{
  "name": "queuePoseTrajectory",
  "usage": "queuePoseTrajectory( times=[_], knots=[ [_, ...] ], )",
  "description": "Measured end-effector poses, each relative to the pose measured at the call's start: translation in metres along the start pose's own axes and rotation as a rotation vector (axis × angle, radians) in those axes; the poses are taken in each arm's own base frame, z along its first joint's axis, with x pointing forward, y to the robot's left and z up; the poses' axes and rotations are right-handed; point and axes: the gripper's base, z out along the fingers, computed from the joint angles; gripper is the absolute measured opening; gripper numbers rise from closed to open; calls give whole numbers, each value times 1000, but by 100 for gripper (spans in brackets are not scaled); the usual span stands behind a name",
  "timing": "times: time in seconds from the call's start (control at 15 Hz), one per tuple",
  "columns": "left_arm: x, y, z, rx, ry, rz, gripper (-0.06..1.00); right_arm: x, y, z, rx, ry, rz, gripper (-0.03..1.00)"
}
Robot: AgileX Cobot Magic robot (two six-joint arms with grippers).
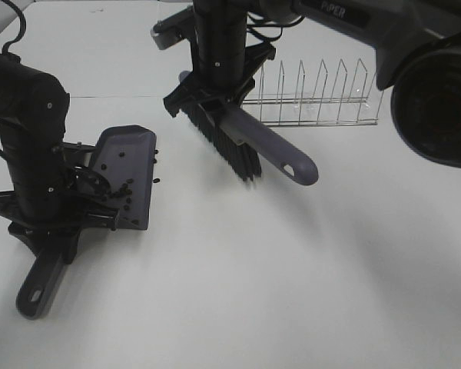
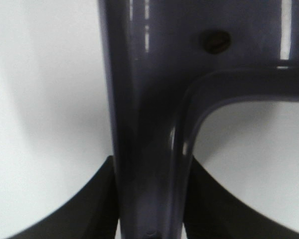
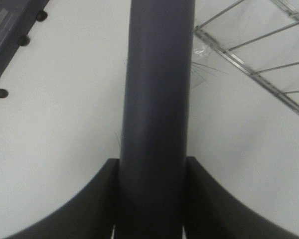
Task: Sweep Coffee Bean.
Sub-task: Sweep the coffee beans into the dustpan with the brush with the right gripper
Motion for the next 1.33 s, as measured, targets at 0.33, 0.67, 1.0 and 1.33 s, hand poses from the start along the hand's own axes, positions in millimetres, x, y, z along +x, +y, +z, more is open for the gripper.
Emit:
queuePoseTrajectory(
  times=[0.33,0.67,1.0,1.33],
  knots=[
    [0,2,-6,-9,-29,15,32,3,12,26,-44,26,1,27],
    [6,10,-43,-20,-124,8,32,3,12,26,-43,27,1,27],
    [4,25,-41,-49,-97,-19,32,4,12,26,-42,36,0,27],
    [-4,59,-31,-27,-107,-48,32,4,11,25,-34,42,-3,27]
  ],
)
